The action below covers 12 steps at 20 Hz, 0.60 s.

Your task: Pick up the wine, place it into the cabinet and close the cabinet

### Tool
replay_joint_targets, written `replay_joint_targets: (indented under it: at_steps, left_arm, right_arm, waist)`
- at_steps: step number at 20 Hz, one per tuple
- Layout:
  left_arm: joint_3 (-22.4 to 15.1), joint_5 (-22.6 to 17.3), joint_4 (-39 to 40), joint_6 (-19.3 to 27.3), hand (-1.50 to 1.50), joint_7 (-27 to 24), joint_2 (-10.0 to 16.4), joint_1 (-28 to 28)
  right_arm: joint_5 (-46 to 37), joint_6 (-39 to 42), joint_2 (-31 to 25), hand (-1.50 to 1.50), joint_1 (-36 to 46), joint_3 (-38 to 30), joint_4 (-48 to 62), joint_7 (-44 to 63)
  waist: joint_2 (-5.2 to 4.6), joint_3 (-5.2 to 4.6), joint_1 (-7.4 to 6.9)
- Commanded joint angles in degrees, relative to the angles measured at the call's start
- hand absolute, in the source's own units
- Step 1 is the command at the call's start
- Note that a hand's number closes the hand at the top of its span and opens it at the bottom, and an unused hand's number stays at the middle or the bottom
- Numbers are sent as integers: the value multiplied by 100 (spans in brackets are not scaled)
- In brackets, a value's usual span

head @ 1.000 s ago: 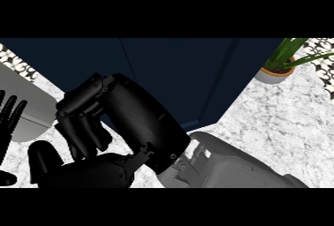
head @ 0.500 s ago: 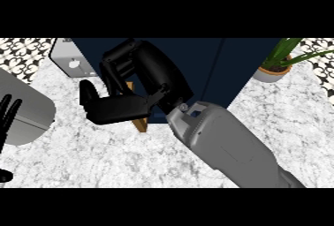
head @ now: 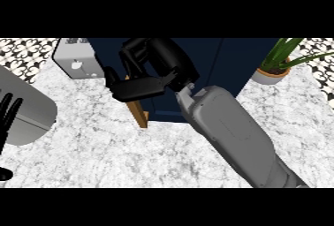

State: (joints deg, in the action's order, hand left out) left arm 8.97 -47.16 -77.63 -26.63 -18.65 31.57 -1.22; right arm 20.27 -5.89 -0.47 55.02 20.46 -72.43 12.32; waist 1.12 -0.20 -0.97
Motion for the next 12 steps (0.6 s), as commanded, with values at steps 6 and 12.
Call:
replay_joint_targets:
  at_steps: [6, 12]
  left_arm:
    - [-79, 123, -117, 9, -150, 34, -186, 41]
    - [-116, 4, -406, 79, -150, 314, -113, 79]
  right_arm:
    - [-210, 429, -466, 150, 64, -550, 1062, -652]
    - [-219, 463, -436, 150, 242, -647, 1396, -675]
  waist:
    - [-154, 17, 4]
    - [-155, 18, -43]
